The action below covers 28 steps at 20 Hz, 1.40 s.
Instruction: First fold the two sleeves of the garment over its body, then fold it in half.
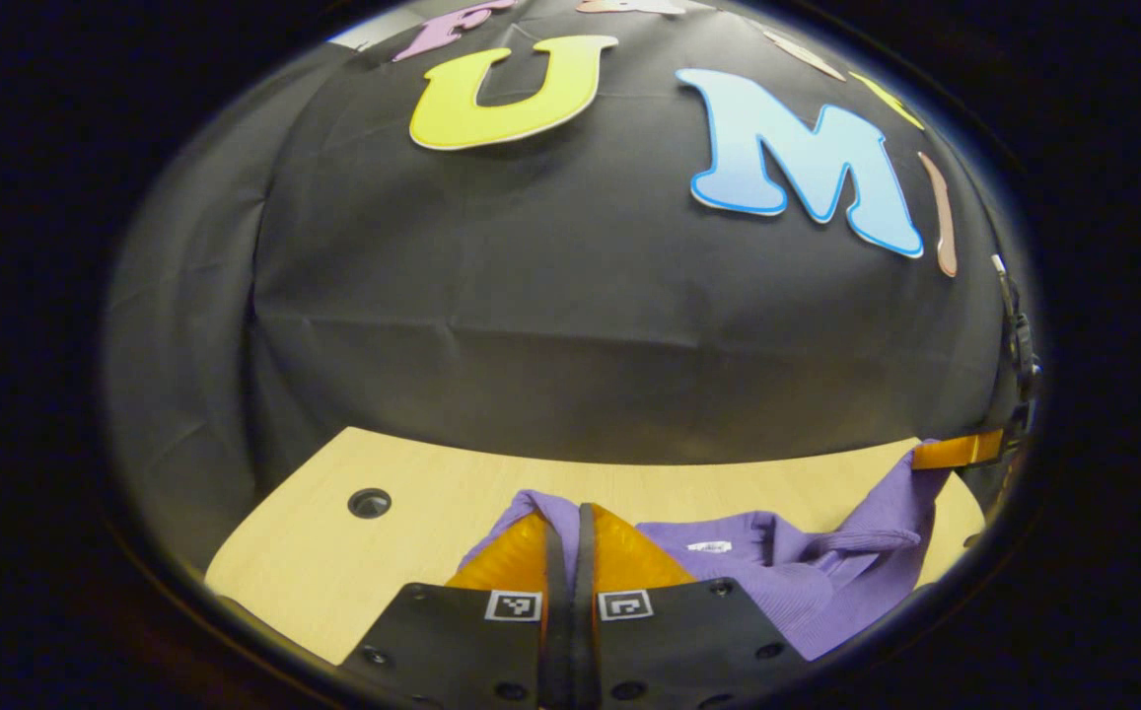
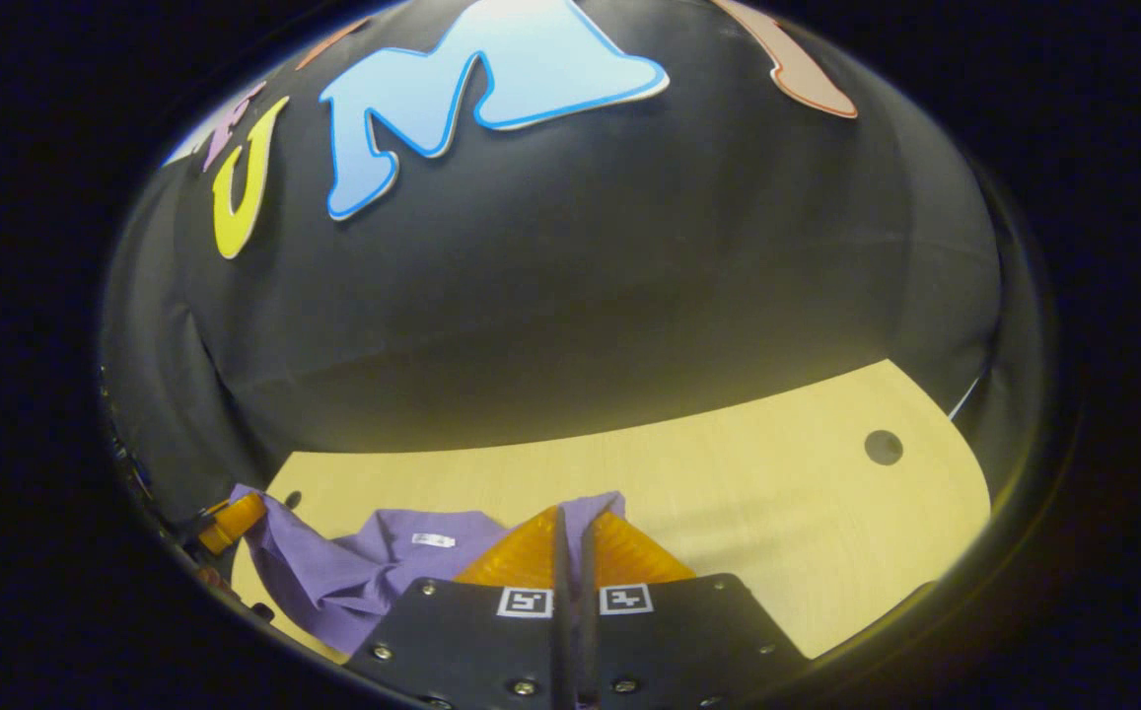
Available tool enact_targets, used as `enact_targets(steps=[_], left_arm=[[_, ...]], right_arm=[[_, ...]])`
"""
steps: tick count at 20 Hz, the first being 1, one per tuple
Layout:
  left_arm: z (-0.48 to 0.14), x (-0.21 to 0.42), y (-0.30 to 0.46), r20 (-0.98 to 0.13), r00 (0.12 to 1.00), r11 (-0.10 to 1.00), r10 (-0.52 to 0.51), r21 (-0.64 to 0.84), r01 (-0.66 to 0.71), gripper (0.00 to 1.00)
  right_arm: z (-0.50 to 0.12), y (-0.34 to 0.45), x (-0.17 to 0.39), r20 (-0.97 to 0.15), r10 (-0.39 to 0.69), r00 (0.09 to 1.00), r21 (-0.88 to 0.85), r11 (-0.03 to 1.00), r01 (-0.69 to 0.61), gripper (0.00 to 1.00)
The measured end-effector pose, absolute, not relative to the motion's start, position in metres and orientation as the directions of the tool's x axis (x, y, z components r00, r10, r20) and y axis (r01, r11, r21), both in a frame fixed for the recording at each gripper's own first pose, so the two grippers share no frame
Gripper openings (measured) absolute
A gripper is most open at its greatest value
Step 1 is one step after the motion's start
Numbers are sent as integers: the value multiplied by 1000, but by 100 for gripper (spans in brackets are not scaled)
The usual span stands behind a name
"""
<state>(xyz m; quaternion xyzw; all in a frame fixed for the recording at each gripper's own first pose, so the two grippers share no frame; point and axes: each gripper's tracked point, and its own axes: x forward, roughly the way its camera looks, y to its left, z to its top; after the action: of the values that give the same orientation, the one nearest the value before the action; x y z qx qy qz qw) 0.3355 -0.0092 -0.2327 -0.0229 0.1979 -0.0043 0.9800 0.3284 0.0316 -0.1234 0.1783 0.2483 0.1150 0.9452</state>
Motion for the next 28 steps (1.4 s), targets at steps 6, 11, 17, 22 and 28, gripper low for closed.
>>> enact_targets(steps=[6, 11, 17, 22, 28], left_arm=[[-252, 339, -15, -425, 905, 1000, -14, -24, 4, 18], [-258, 329, -25, -463, 885, 999, -48, -43, 31, 36], [-238, 316, -32, -451, 891, 997, -59, -62, 35, 82], [-197, 296, -36, -392, 919, 998, -49, -44, 35, 95], [-127, 254, -48, -274, 961, 999, -48, -26, 42, 95]], right_arm=[[-137, 38, 329, -466, 271, 842, 325, 938, -121, 7], [-130, 38, 321, -469, 254, 846, 281, 951, -130, 19], [-106, 34, 307, -434, 240, 868, 229, 962, -151, 51], [-67, 30, 285, -355, 222, 908, 158, 972, -176, 82], [-5, 24, 240, -208, 225, 952, 78, 974, -213, 86]])
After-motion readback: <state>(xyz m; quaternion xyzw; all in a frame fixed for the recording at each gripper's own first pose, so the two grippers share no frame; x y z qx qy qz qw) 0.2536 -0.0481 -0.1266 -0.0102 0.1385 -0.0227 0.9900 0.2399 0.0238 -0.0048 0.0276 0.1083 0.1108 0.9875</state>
